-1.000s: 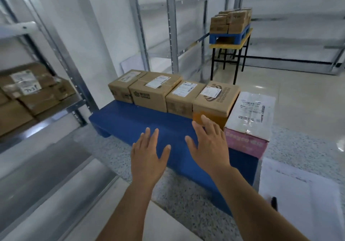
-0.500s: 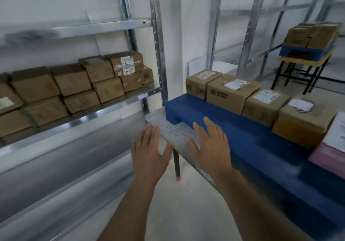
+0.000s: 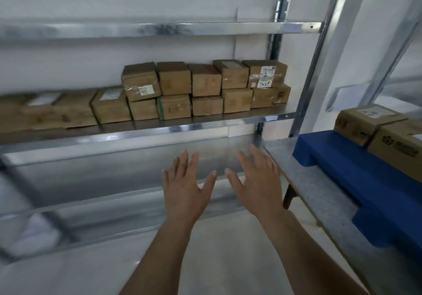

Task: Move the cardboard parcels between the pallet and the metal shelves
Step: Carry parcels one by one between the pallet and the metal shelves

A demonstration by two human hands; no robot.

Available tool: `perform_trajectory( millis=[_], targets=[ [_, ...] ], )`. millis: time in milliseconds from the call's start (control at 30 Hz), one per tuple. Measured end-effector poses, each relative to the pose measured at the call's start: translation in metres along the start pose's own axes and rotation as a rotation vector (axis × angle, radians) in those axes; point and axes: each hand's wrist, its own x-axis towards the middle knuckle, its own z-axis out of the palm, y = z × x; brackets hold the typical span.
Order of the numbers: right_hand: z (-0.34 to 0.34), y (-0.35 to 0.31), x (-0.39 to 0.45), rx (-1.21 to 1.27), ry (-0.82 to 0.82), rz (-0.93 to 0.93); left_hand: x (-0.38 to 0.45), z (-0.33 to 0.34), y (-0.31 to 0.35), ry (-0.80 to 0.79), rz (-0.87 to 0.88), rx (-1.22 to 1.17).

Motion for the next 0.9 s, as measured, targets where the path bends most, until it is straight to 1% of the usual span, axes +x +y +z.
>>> perform_trajectory(
  millis=[200, 400, 500, 633, 767, 900],
  targets=[
    [0.035, -0.061, 0.029, 0.087, -0.087, -0.161, 0.002, -0.024, -0.059, 0.087, -0.164, 0.053],
    [0.076, -0.106, 0.077, 0.104, -0.113, -0.278, 0.034, -0.031, -0.108, 0.137, -0.251, 0.127],
    [0.093, -0.118, 0.111, 0.107, -0.101, -0.298, 0.067, -0.027, -0.122, 0.145, -0.26, 0.154],
    [0.106, -0.119, 0.165, 0.132, -0.06, -0.304, 0.128, -0.016, -0.128, 0.16, -0.234, 0.129],
    [0.115, -0.113, 0.221, 0.14, -0.08, -0.291, 0.179, 0.0, -0.13, 0.159, -0.192, 0.12],
    [0.125, -0.117, 0.267, 0.186, -0.079, -0.278, 0.222, 0.009, -0.141, 0.166, -0.188, 0.111]
  ],
)
